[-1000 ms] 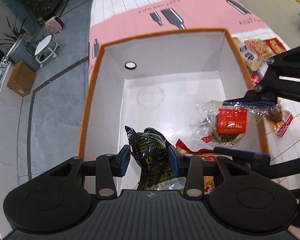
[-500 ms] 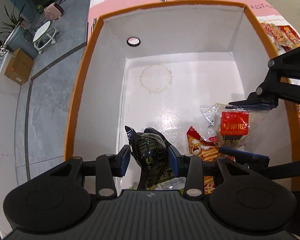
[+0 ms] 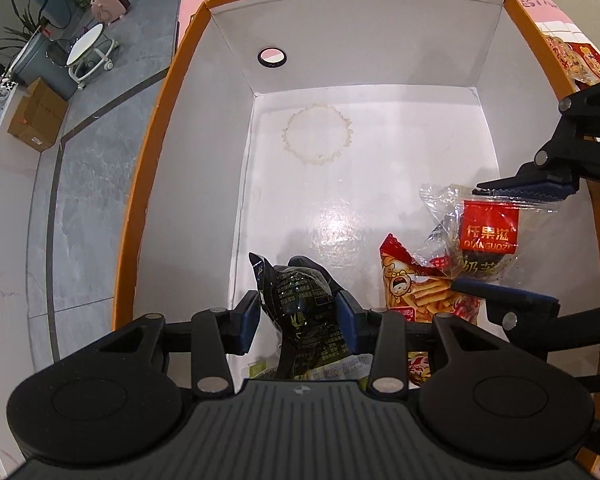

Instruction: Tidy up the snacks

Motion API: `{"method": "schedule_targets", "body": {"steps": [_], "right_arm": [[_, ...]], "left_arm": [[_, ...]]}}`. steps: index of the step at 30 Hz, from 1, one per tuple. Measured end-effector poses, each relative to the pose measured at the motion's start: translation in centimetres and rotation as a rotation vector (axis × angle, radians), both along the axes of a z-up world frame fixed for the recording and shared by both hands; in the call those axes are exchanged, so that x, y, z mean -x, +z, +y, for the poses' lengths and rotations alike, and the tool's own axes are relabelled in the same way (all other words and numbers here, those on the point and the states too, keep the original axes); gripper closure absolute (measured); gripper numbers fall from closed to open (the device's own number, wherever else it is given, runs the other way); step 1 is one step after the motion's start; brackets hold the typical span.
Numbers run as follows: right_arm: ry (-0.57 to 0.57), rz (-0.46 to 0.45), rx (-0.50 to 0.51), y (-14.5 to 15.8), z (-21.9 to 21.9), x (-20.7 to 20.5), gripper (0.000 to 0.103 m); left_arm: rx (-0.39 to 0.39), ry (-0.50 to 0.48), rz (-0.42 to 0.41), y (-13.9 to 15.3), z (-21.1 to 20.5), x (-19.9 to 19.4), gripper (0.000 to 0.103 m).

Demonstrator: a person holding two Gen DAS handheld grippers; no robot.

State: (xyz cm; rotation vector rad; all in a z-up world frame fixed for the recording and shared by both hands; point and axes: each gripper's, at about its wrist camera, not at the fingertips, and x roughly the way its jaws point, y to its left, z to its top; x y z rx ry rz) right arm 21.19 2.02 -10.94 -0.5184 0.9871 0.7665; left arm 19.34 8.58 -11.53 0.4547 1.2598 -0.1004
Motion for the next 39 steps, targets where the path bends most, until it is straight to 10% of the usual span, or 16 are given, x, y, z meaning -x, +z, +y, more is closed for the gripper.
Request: {"method": "schedule_targets", "body": {"steps": [7, 16, 28, 39], "right_arm": [[-0.01, -0.031, -0.011, 0.1, -0.6, 0.2, 0.042], [-0.019, -0.149, -0.09, 3.5, -2.4, 2.1, 0.024], [-0.138, -0.327, -0.279, 7.5, -9.3, 7.6, 0.019], [-0.359, -0.311, -0.312, 4.1, -17.0, 11.8, 0.018]], "left_arm": [[-0.006, -0.022, -0.048, 1.6, -0.3, 0.6, 0.032], [-0.004, -0.008, -0.205, 5.4, -0.5, 2.8, 0.029], [0.026, -0.091, -0.443, 10.6, -5.2, 7.9, 0.029], [0.182, -0.195, -0.492, 11.2, -11.2, 10.8, 0.029]]}}
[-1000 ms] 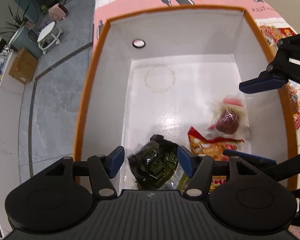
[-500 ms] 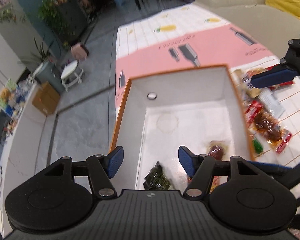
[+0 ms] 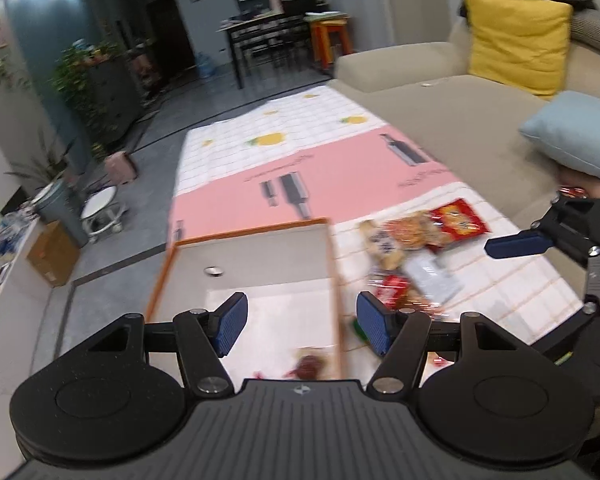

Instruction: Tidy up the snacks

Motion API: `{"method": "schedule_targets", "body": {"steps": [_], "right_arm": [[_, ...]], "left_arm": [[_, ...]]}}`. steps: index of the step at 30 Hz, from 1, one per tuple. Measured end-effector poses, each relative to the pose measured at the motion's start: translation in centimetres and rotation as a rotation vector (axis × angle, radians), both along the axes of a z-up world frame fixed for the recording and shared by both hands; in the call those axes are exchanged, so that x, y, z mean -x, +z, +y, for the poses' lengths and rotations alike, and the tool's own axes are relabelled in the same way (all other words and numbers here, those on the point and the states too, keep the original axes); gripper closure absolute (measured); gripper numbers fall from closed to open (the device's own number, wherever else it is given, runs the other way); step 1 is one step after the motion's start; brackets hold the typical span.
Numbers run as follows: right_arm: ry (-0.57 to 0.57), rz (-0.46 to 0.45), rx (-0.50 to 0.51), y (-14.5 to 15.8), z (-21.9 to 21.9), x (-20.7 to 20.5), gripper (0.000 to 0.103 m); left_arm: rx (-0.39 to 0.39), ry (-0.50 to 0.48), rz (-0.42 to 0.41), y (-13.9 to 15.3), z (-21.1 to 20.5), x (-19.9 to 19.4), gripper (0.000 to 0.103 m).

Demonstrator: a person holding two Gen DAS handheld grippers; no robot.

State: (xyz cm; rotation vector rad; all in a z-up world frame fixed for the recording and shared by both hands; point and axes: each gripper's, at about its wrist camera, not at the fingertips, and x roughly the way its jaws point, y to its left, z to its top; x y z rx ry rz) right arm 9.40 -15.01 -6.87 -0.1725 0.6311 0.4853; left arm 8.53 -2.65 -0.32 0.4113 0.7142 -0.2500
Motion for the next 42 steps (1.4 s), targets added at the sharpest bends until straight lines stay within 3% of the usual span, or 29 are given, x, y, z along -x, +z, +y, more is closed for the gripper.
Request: {"method": "schedule_targets", "body": {"steps": [9, 16, 23, 30, 42], "right_arm": [[-0.155, 0.093, -0.022, -4.7, -4.5, 0.4, 0.019], [-0.213, 0.158, -0.001, -7.6, -5.6, -0.5, 0.019], [-0.214, 0.16, -0.007, -8.9, -5.3, -1.4, 0.019], [-0.179, 0.158, -0.018, -9.8, -4.7, -2.3, 0.027], [-0.114, 0.184, -0.06, -11.8, -2.7, -4.4, 0.028]], "left_arm": [[0.056, -0.045, 0.099, -5.2, -4.2, 0.1, 0.029], [0.148, 0.044, 0.172, -7.6, -4.4, -0.6, 0.029], [0.222, 0.123, 0.224, -9.9, -3.9, -1.8, 0.029], [0.218, 0.168, 0.261, -12.1, -4.2, -3.1, 0.029], [0.08, 0.244, 0.277, -15.3, -5.4, -5.2, 0.047]]}}
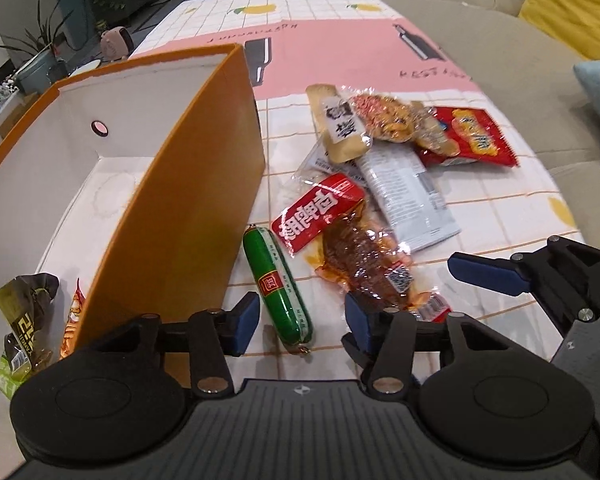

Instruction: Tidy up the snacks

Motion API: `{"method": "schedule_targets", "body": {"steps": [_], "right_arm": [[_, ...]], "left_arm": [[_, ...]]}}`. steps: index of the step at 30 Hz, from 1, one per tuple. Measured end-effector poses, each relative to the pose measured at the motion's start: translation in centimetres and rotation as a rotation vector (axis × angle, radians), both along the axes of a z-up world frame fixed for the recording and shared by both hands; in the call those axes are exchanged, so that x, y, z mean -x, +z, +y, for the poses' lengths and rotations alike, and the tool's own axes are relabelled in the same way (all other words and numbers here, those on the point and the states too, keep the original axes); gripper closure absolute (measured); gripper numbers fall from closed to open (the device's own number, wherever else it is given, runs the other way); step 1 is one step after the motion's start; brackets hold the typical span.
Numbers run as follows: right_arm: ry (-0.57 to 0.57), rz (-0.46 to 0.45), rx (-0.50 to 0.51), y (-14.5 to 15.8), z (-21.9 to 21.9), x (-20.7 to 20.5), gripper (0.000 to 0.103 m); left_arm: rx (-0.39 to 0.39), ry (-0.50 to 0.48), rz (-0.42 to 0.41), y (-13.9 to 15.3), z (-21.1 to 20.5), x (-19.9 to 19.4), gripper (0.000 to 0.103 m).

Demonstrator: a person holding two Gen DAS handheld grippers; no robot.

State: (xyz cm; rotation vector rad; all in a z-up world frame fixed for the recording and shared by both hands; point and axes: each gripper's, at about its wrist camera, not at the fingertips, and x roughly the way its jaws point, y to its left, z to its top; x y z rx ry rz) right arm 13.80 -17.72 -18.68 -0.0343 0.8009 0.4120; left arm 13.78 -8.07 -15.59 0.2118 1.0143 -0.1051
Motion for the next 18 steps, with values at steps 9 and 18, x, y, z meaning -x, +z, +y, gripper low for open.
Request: {"method": "schedule_targets", "body": {"steps": [9, 18], "right_arm": [[0.009, 0.044, 0.051, -1.4, 1.0, -0.9, 0.047], [-0.034, 0.079, 0.036, -1.0, -0.3, -0.7, 0.058]], "left_arm": [[0.048, 0.046, 0.06, -1.8, 1.3, -0.9, 0.06], [0.095, 0.024, 0.069, -1.7, 1.9, -0.7, 0.072]]}}
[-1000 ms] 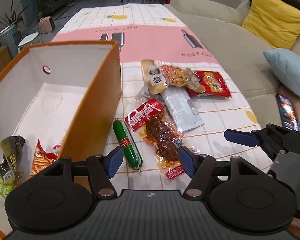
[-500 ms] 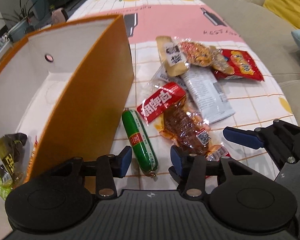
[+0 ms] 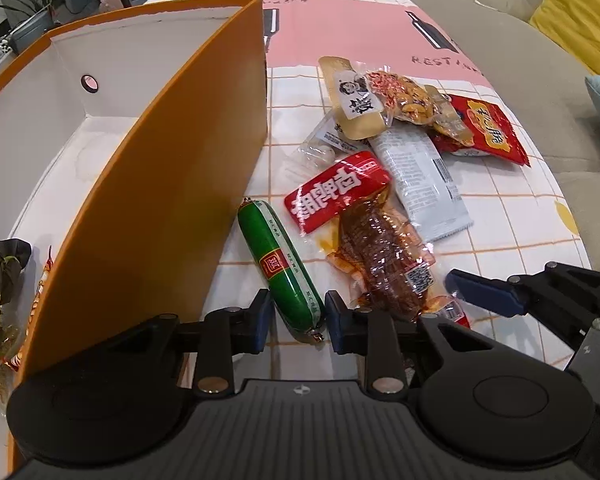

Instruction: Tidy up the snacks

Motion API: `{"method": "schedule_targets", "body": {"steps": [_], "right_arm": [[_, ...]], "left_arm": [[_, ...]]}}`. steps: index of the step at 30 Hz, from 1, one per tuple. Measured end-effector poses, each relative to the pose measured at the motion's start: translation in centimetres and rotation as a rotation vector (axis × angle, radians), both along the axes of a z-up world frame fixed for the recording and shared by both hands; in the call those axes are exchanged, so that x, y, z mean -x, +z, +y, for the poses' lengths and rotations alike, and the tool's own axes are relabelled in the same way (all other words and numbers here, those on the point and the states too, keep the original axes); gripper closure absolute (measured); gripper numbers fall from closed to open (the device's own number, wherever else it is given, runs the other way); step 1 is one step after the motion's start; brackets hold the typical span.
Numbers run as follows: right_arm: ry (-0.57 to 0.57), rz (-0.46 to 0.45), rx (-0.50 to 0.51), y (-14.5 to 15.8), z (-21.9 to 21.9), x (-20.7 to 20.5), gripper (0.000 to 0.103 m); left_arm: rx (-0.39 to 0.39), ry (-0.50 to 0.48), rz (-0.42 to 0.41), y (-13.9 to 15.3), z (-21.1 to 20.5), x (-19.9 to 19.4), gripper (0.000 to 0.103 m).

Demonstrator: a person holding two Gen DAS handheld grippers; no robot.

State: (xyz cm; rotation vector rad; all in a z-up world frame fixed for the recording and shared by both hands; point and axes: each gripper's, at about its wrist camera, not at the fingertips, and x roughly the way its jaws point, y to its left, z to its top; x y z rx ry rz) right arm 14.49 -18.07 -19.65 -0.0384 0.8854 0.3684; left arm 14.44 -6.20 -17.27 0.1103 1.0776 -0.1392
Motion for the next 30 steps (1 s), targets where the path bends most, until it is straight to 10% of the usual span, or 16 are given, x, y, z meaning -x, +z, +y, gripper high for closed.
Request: {"method": "schedule_targets", "body": {"steps": [17, 23, 30], "right_arm": [[-0.074, 0.091, 0.033, 0.4, -2.8, 3.3, 0.058], [-0.043, -0.007, 0.045, 0.8, -1.9, 3.1, 0.034], [-0.03, -0.032, 0.07, -0.4, -0.2, 1.6, 0.031]], "left_arm": [[0.03, -0.145, 0.067, 0.3, 1.5, 2.4, 0.071], [0.05, -0.092, 0.006, 0.3, 1.9, 2.1, 0.047], [0.039, -0.046, -0.018, -0.1, 1.5, 1.5, 0.047]]}}
